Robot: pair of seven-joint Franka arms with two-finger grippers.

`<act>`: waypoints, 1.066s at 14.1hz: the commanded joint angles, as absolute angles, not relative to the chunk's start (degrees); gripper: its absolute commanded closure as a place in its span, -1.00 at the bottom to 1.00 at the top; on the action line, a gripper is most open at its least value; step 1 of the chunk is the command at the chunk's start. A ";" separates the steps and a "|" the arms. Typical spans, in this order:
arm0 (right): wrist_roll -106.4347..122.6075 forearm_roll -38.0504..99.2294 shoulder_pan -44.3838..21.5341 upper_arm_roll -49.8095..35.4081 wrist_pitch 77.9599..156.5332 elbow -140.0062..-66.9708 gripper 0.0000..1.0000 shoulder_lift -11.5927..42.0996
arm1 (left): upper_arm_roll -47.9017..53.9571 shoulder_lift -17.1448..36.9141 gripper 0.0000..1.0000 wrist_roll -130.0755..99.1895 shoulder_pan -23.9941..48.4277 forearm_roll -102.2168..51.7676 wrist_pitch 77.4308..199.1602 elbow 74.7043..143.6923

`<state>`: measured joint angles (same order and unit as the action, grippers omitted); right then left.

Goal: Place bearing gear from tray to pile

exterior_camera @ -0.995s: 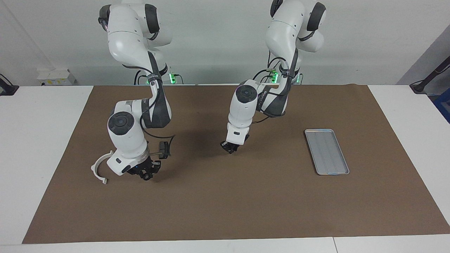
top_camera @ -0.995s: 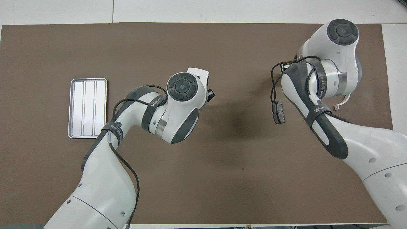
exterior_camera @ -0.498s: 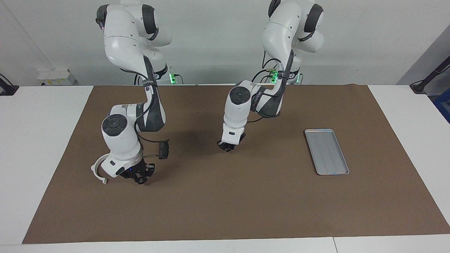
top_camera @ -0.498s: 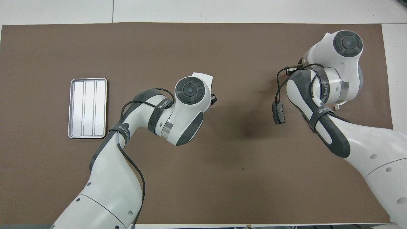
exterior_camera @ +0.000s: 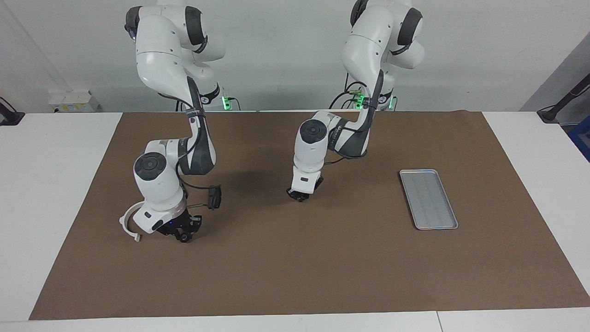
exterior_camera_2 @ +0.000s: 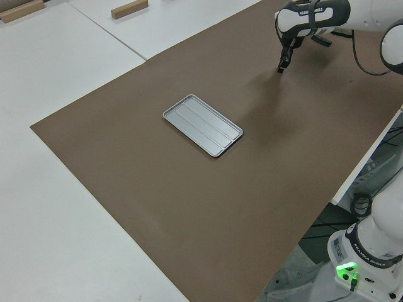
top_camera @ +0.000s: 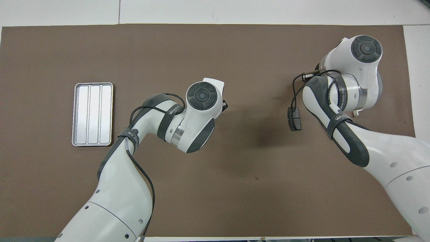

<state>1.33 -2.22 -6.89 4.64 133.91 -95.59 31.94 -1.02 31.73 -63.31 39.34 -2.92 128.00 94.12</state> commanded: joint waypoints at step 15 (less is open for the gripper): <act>-13.41 -2.37 -12.55 3.60 122.72 -94.84 -1.00 26.99 | -4.57 1.24 -1.00 -28.32 9.94 -0.53 95.55 94.13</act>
<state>-7.32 -2.20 -10.05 3.76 127.04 -95.43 29.51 -5.47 4.68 -31.69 11.66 -0.59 98.27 91.96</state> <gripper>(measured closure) 0.000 0.000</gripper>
